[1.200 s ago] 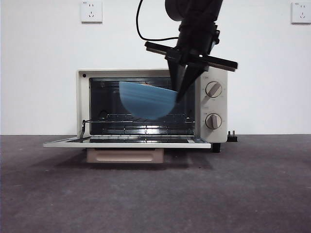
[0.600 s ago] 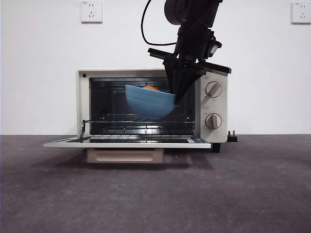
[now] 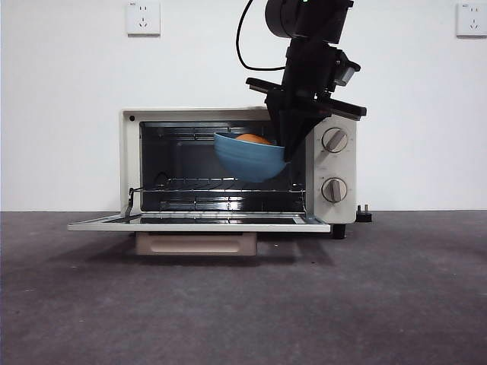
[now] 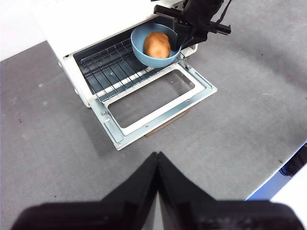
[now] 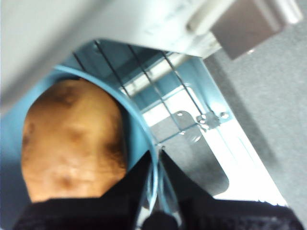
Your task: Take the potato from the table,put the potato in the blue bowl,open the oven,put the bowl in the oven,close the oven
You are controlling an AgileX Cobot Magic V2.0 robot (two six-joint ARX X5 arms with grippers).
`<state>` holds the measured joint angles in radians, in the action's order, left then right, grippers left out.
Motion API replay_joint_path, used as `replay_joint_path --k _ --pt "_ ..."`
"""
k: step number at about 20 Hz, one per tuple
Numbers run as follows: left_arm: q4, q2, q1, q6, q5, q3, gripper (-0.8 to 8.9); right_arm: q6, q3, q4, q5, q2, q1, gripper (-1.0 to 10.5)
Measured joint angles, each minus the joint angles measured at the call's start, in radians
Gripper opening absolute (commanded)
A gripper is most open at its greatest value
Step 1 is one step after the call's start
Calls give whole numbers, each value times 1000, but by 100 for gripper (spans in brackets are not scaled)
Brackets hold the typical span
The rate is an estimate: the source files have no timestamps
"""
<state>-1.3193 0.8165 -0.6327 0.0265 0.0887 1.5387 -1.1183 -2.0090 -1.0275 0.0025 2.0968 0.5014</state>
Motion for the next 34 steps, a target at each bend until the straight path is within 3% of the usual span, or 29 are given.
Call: replay_joint_path --k 9,11,25,34 --pt "0 6 0 16 0 0 -6 -11 0 4 9 0 -5 17" --pt "0 6 0 17 0 0 -6 -11 0 14 16 0 -6 101" --pt "0 6 0 18 0 0 -6 -7 -2 55 15 0 -5 96" --pt "0 7 0 17 0 0 -5 123 -184 -77 55 0 6 95"
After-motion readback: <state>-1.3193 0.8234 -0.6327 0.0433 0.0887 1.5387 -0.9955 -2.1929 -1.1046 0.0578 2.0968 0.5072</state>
